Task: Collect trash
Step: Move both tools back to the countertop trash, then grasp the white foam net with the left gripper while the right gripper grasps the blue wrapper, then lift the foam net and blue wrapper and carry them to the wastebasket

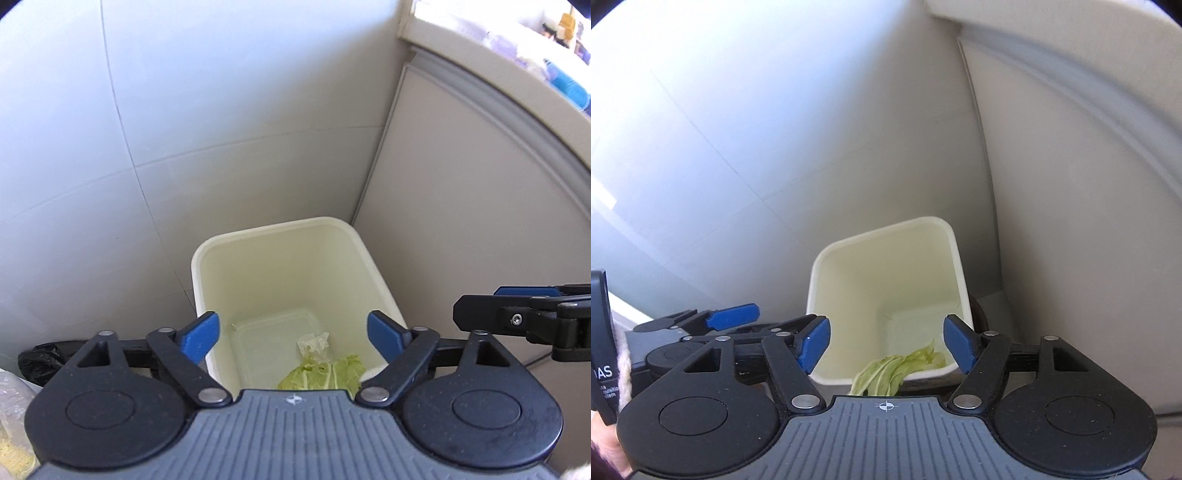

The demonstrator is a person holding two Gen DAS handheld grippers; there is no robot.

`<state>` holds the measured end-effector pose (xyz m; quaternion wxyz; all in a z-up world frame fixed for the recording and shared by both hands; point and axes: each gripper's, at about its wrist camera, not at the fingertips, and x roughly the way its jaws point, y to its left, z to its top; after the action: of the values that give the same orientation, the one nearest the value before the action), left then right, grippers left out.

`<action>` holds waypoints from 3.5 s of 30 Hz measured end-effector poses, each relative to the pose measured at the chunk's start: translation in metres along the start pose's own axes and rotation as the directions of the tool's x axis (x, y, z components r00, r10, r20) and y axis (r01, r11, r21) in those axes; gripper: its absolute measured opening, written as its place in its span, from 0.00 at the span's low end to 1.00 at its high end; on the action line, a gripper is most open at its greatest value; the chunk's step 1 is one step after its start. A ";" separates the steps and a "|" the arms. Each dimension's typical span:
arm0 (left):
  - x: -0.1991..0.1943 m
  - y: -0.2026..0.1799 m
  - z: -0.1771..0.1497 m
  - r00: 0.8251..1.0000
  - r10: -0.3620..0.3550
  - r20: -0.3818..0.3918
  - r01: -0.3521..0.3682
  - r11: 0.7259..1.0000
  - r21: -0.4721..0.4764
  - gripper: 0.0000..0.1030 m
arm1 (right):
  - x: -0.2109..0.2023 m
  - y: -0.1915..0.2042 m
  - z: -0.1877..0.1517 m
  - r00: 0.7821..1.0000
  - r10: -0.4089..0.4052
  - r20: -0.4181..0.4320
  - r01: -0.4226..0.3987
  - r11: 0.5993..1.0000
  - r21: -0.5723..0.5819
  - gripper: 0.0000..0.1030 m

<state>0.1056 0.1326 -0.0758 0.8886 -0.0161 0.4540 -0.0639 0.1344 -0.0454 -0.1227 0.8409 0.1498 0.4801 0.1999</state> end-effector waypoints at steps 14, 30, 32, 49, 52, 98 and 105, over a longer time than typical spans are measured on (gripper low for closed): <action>-0.052 -0.028 0.025 0.993 -0.050 0.110 0.048 0.999 0.019 0.99 | -0.102 0.029 0.014 0.987 -0.021 0.159 0.043 0.990 -0.136 0.84; -0.048 -0.141 0.110 0.943 -0.217 0.250 0.181 0.970 0.160 1.00 | -0.214 -0.037 0.081 0.903 -0.114 0.414 0.172 0.980 -0.104 0.93; -0.037 -0.161 0.122 0.937 -0.239 0.255 0.205 0.967 0.153 1.00 | -0.228 -0.062 0.097 0.888 -0.114 0.445 0.144 0.989 -0.035 0.93; 0.012 -0.260 0.192 0.864 -0.379 0.330 0.371 0.924 0.091 0.96 | -0.243 -0.230 0.144 0.745 -0.427 0.512 0.164 0.862 0.480 0.84; 0.023 -0.266 0.197 0.853 -0.396 0.340 0.402 0.914 0.056 0.88 | -0.237 -0.235 0.142 0.741 -0.400 0.539 0.144 0.879 0.455 0.75; -0.068 -0.192 0.161 0.839 -0.231 0.493 0.244 0.969 0.039 0.06 | -0.243 -0.143 0.158 0.782 -0.078 0.619 0.000 0.992 0.126 0.19; -0.089 -0.150 0.133 0.841 -0.148 0.520 0.162 0.987 0.019 0.06 | -0.239 -0.089 0.156 0.827 0.037 0.561 -0.017 0.999 -0.040 0.19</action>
<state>0.1466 -0.0088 0.0865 0.9696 -0.0806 0.1954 -0.1229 0.1770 -0.2472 0.0932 0.9442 0.1948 0.2064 0.1668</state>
